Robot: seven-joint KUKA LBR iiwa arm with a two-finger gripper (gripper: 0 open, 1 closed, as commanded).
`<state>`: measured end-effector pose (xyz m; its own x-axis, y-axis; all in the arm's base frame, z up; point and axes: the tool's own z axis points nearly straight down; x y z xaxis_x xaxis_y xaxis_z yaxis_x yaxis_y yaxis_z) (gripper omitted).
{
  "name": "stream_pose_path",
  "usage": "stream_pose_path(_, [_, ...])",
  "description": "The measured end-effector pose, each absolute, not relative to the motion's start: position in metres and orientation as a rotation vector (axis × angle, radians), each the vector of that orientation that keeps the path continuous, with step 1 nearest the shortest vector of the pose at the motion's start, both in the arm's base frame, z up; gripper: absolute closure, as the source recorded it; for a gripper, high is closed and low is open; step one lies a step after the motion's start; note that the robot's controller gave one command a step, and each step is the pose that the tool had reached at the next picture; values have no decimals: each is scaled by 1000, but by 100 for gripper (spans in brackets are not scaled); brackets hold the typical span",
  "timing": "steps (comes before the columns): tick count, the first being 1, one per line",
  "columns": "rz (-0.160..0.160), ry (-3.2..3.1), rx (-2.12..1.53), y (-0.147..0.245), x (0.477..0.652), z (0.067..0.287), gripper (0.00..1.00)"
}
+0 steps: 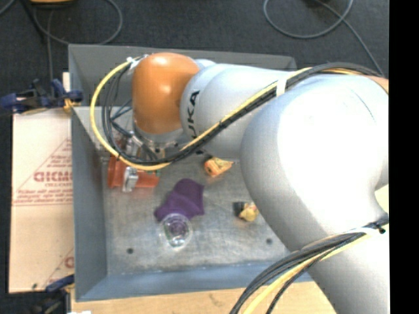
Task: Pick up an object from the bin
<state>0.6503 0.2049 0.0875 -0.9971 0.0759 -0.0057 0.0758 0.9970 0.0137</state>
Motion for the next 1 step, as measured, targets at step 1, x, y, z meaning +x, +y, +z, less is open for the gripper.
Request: stream_pose_path(1, [4,3137,99,212,656,88,100])
